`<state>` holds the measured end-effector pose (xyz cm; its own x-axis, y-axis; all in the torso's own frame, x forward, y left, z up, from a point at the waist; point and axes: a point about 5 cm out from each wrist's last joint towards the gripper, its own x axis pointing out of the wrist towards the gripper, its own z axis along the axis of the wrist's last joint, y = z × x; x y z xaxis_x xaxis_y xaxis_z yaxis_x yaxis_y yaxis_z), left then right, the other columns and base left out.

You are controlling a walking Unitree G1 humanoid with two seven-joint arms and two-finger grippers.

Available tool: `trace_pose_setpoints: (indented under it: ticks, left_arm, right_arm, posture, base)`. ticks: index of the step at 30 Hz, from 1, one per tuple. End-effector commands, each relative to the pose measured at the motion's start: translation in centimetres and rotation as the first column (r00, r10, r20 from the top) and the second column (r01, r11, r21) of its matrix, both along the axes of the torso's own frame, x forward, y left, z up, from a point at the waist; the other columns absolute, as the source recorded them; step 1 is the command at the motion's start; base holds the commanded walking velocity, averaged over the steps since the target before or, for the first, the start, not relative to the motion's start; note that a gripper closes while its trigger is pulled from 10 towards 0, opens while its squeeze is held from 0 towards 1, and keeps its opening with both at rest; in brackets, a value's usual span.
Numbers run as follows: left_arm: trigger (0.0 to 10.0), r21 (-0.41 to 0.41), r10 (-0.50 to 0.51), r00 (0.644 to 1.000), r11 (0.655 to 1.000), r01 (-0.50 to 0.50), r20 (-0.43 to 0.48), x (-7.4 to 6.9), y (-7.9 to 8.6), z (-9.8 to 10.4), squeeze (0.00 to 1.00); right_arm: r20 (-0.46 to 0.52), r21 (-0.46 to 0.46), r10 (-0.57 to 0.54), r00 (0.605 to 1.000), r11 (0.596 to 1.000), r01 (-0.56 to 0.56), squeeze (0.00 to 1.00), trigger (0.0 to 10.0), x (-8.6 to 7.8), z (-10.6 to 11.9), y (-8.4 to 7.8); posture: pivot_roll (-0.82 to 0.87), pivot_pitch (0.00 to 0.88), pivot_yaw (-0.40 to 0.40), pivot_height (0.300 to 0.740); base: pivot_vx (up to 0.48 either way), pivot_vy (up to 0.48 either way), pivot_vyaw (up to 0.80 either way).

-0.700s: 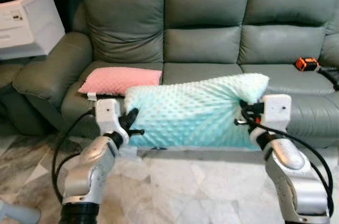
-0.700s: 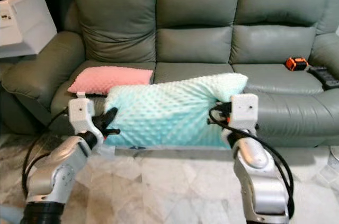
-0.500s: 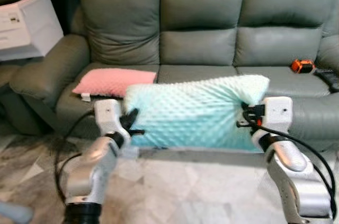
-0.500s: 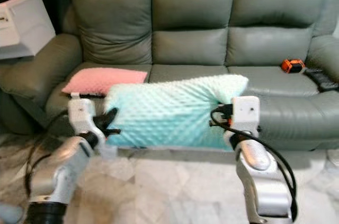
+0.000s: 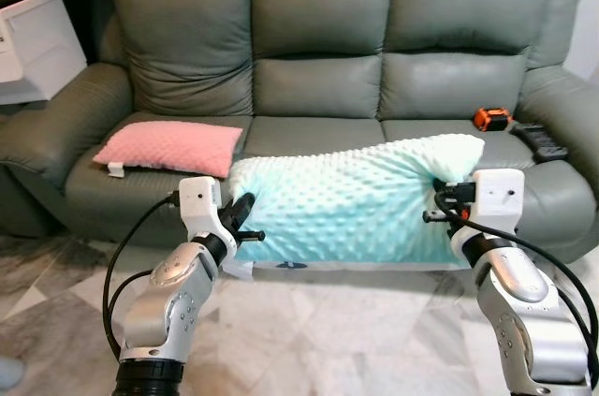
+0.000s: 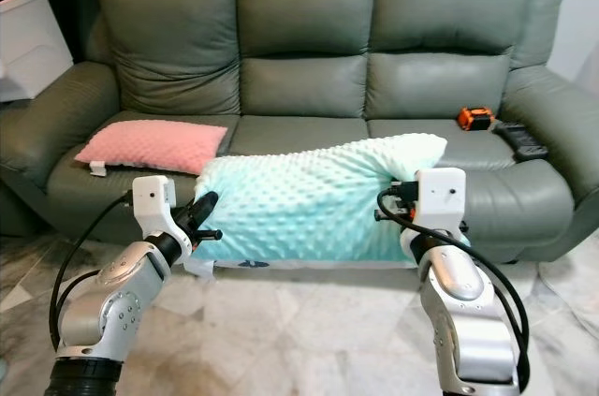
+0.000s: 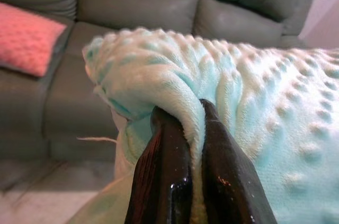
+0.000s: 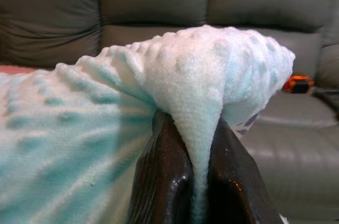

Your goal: Move the pillow to the sofa

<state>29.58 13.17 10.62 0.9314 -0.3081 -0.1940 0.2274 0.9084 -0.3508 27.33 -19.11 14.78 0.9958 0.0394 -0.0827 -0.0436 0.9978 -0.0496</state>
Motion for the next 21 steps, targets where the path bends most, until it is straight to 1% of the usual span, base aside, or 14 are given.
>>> trace_pose_setpoints:
  ticks: [1, 4, 6, 9, 14, 18, 21]
  left_arm:
    - [10.0, 0.020, 0.042, 0.999, 0.999, -0.043, 0.018, 0.2, 1.2, 0.3, 0.00]
    - [10.0, 0.025, 0.046, 0.999, 0.999, -0.047, 0.026, 0.3, 1.3, 0.4, 0.00]
    - [10.0, 0.053, 0.046, 0.998, 0.997, -0.049, 0.046, 0.4, 1.5, 0.6, 0.00]
    - [10.0, 0.056, 0.049, 0.997, 0.997, -0.052, 0.058, 0.6, 1.8, 0.7, 0.00]
    - [10.0, 0.041, 0.062, 0.996, 0.997, -0.065, 0.067, 0.7, 2.5, 0.8, 0.00]
    - [10.0, 0.036, 0.068, 0.995, 0.997, -0.071, 0.073, 0.7, 2.8, 0.8, 0.00]
    - [10.0, 0.035, 0.064, 0.995, 0.997, -0.067, 0.080, 0.7, 2.8, 0.9, 0.00]
  right_arm:
    - [0.031, 0.004, 0.024, 0.999, 1.000, -0.024, 0.00, 10.0, 0.2, 0.7, 0.7]
    - [0.032, 0.004, 0.024, 0.999, 1.000, -0.024, 0.00, 10.0, 0.2, 0.7, 0.7]
    - [0.033, 0.004, 0.024, 0.999, 1.000, -0.024, 0.00, 10.0, 0.2, 0.7, 0.8]
    - [0.034, 0.004, 0.024, 0.999, 1.000, -0.025, 0.00, 10.0, 0.2, 0.7, 0.8]
    - [0.037, 0.006, 0.031, 0.999, 0.999, -0.031, 0.00, 10.0, 0.3, 0.7, 0.9]
    - [0.039, 0.008, 0.035, 0.999, 0.999, -0.036, 0.00, 10.0, 0.2, 0.7, 1.0]
    - [0.040, 0.009, 0.039, 0.998, 0.999, -0.039, 0.00, 10.0, 0.1, 0.6, 1.0]
  posture:
    - [-0.13, 0.000, 0.038, 0.740]
    - [-0.13, 0.000, 0.039, 0.740]
    - [-0.13, 0.000, 0.038, 0.740]
    - [-0.13, 0.000, 0.039, 0.740]
    - [-0.13, 0.000, 0.039, 0.740]
    - [-0.13, 0.000, 0.041, 0.740]
    - [-0.13, 0.000, 0.042, 0.740]
  base:
    - [0.000, 0.000, 0.00]
    - [0.000, 0.000, 0.00]
    - [0.000, 0.000, 0.00]
    - [0.000, 0.000, 0.00]
    - [0.000, 0.000, 0.00]
    - [0.000, 0.000, 0.00]
    - [0.283, 0.000, 0.00]
